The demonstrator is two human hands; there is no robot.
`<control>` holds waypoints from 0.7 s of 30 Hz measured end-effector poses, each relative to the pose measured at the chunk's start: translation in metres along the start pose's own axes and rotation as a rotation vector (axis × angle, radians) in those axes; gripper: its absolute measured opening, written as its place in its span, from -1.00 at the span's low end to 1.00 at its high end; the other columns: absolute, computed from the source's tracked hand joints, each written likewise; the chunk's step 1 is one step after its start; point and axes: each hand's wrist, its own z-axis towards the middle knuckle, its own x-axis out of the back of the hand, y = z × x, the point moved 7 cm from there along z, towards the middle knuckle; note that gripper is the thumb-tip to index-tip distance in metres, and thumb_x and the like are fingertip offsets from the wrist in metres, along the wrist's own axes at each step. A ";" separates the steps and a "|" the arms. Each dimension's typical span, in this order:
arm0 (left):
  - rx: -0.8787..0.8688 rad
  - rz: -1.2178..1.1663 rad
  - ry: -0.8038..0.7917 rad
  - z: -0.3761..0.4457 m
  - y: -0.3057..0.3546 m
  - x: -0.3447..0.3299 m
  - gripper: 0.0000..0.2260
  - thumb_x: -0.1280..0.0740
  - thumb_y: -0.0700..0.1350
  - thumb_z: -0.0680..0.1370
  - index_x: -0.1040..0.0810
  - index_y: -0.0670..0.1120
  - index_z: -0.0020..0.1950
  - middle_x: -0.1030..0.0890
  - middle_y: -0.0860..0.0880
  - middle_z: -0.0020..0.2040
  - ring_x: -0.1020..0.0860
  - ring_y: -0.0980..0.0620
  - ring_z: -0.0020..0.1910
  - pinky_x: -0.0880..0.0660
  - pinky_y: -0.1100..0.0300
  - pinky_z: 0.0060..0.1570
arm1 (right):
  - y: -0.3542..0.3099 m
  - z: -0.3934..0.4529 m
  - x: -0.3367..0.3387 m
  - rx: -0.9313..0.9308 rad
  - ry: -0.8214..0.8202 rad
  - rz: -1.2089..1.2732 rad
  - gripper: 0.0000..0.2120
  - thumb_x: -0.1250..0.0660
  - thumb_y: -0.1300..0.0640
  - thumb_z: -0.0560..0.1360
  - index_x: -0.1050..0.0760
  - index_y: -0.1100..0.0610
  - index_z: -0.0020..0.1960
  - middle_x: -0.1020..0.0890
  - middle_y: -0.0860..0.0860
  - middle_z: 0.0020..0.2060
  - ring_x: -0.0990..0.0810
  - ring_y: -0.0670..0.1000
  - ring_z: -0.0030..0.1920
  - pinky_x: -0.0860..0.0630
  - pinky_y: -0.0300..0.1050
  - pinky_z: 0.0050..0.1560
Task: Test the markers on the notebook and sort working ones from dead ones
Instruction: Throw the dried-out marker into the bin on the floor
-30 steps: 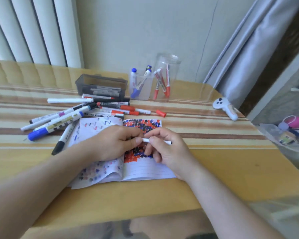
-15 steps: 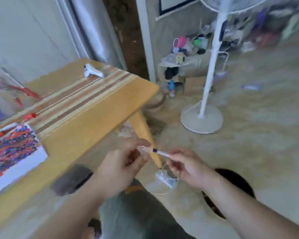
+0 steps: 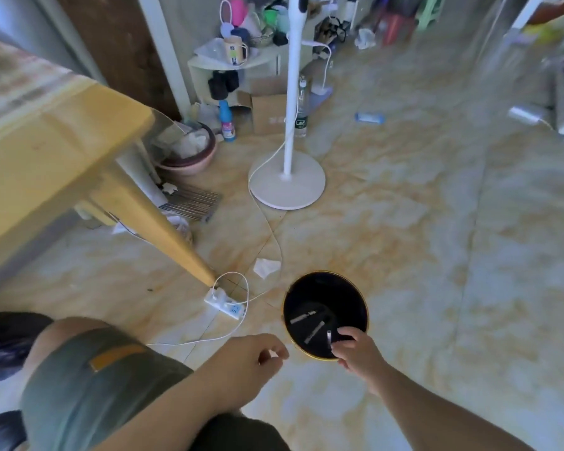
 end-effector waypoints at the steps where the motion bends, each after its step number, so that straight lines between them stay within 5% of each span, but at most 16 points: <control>1: -0.009 -0.028 0.032 -0.002 0.002 0.005 -0.87 -0.28 0.04 0.64 -0.61 0.25 0.06 -0.57 0.16 -0.18 -0.49 0.22 -0.36 -0.45 0.35 -0.26 | -0.018 0.001 -0.009 0.064 -0.028 -0.145 -0.61 -0.41 0.15 0.50 -0.53 0.00 0.32 -0.67 0.02 0.08 -0.71 0.04 0.01 -0.69 -0.01 0.07; 3: -0.042 -0.041 0.066 -0.012 0.010 0.022 -0.86 -0.29 0.02 0.65 -0.62 0.24 0.07 -0.55 0.17 -0.18 -0.46 0.22 -0.35 -0.43 0.37 -0.27 | -0.064 -0.007 -0.031 0.183 -0.046 -0.314 -0.68 -0.34 0.14 0.55 -0.54 -0.02 0.29 -0.68 -0.01 0.02 -0.71 -0.01 -0.09 -0.68 0.01 0.05; 8: -0.198 0.099 0.240 -0.078 0.042 0.131 -0.85 -0.33 0.00 0.65 -0.63 0.17 0.17 -0.52 0.18 -0.14 -0.52 0.16 -0.17 -0.44 0.37 -0.11 | -0.222 -0.093 -0.106 0.606 -0.109 -0.258 -0.78 -0.39 0.21 0.55 -0.63 -0.11 0.02 -0.69 0.03 -0.15 -0.64 0.04 -0.16 -0.61 0.01 0.00; 10: -0.262 0.162 0.404 -0.131 0.046 0.198 -0.85 -0.36 -0.01 0.64 -0.64 0.17 0.17 -0.56 0.16 -0.13 -0.53 0.19 -0.15 -0.40 0.43 -0.12 | -0.294 -0.151 -0.150 0.851 -0.205 -0.260 -0.78 -0.44 0.24 0.53 -0.65 -0.09 0.00 -0.70 0.02 -0.16 -0.66 0.09 -0.13 -0.59 0.04 -0.02; 13: -0.296 0.178 0.664 -0.220 0.031 0.291 -0.86 -0.38 0.00 0.63 -0.64 0.18 0.17 -0.63 0.10 -0.10 -0.58 0.09 -0.12 -0.50 0.27 -0.08 | -0.379 -0.257 -0.216 1.121 -0.378 -0.264 -0.75 -0.43 0.26 0.55 -0.65 -0.11 -0.01 -0.70 0.06 -0.18 -0.66 0.09 -0.15 -0.57 0.00 -0.13; 18: -0.033 0.183 1.009 -0.331 -0.077 0.393 -0.89 -0.38 -0.01 0.63 -0.64 0.20 0.09 -0.59 0.18 -0.20 -0.55 0.14 -0.24 -0.46 0.27 -0.20 | -0.462 -0.366 -0.355 1.484 -0.558 -0.292 -0.77 -0.41 0.28 0.55 -0.66 -0.06 -0.04 -0.66 -0.02 -0.24 -0.60 0.07 -0.21 -0.52 -0.07 -0.20; 21: 0.239 0.255 1.041 -0.373 -0.167 0.413 -0.91 -0.37 0.02 0.61 -0.63 0.21 0.05 -0.61 0.19 -0.21 -0.56 0.23 -0.27 -0.42 0.31 -0.24 | -0.491 -0.383 -0.467 1.606 -0.551 -0.495 -0.83 -0.40 0.21 0.54 -0.68 -0.02 0.03 -0.60 -0.10 -0.24 -0.53 -0.12 -0.27 -0.48 -0.16 -0.19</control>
